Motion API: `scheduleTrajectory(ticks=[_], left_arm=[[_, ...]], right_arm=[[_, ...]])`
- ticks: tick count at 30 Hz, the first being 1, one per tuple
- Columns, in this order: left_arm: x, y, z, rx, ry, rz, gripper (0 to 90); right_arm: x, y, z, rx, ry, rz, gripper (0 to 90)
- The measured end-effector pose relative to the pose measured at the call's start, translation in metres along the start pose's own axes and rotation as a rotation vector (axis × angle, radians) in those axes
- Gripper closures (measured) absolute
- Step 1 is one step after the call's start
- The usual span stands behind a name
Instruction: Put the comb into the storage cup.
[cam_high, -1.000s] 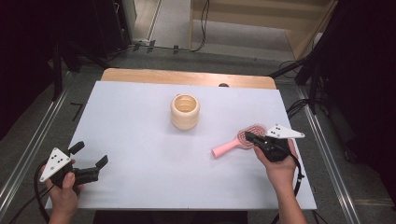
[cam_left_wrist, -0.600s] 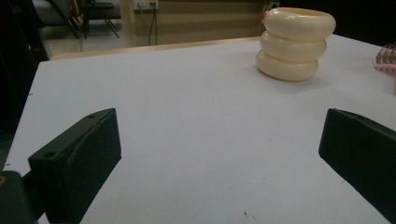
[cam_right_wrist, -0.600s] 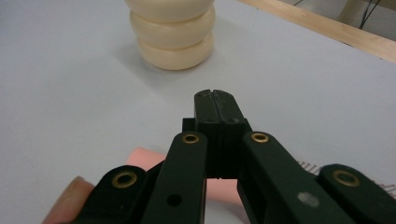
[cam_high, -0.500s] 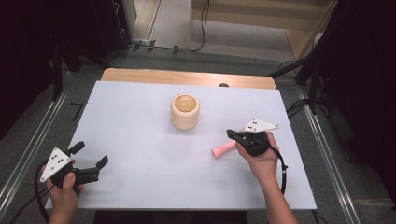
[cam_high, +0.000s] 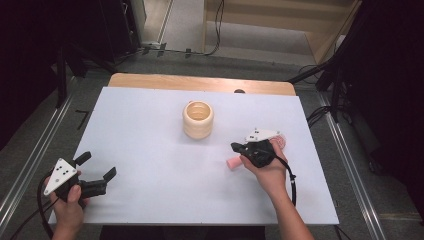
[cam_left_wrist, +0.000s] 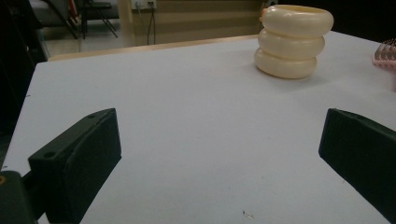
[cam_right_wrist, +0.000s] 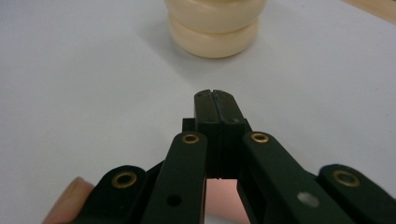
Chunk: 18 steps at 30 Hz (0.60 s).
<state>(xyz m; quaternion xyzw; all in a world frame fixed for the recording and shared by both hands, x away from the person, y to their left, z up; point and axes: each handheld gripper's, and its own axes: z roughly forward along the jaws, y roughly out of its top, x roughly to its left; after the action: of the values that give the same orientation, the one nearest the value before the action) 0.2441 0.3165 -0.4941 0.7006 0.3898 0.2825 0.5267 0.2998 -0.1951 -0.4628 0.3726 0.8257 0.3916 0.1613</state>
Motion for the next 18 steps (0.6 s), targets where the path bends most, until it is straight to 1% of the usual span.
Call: scheduleTrajectory(ticks=[3,4,7,8,10,13,15,18], left_arm=[[0.0,0.0,0.0,-0.002,-0.002,-0.002,0.0],[0.0,0.0,0.0,-0.001,-0.002,-0.001,0.0],[0.0,0.0,0.0,0.0,-0.001,0.0,0.0],[0.0,0.0,0.0,0.0,-0.001,0.0,0.0],[0.0,0.0,0.0,0.0,-0.001,0.0,0.0],[0.0,0.0,0.0,-0.001,-0.002,0.0,0.0],[0.0,0.0,0.0,-0.001,-0.003,0.0,0.0],[0.0,0.0,0.0,0.0,-0.003,0.001,0.0]], right_arm=[[0.004,0.001,0.008,0.037,0.009,-0.016,87.7],[0.004,0.001,0.008,0.037,0.009,-0.016,87.7],[0.006,0.0,0.013,0.065,0.01,-0.034,87.7],[0.007,0.0,0.016,0.084,0.009,-0.033,87.7],[0.007,0.0,0.018,0.09,0.013,-0.037,87.7],[0.008,-0.001,0.023,0.12,0.017,-0.038,87.8],[0.008,-0.001,0.024,0.125,0.018,-0.035,87.7],[0.009,-0.003,0.028,0.147,0.023,-0.041,87.7]])
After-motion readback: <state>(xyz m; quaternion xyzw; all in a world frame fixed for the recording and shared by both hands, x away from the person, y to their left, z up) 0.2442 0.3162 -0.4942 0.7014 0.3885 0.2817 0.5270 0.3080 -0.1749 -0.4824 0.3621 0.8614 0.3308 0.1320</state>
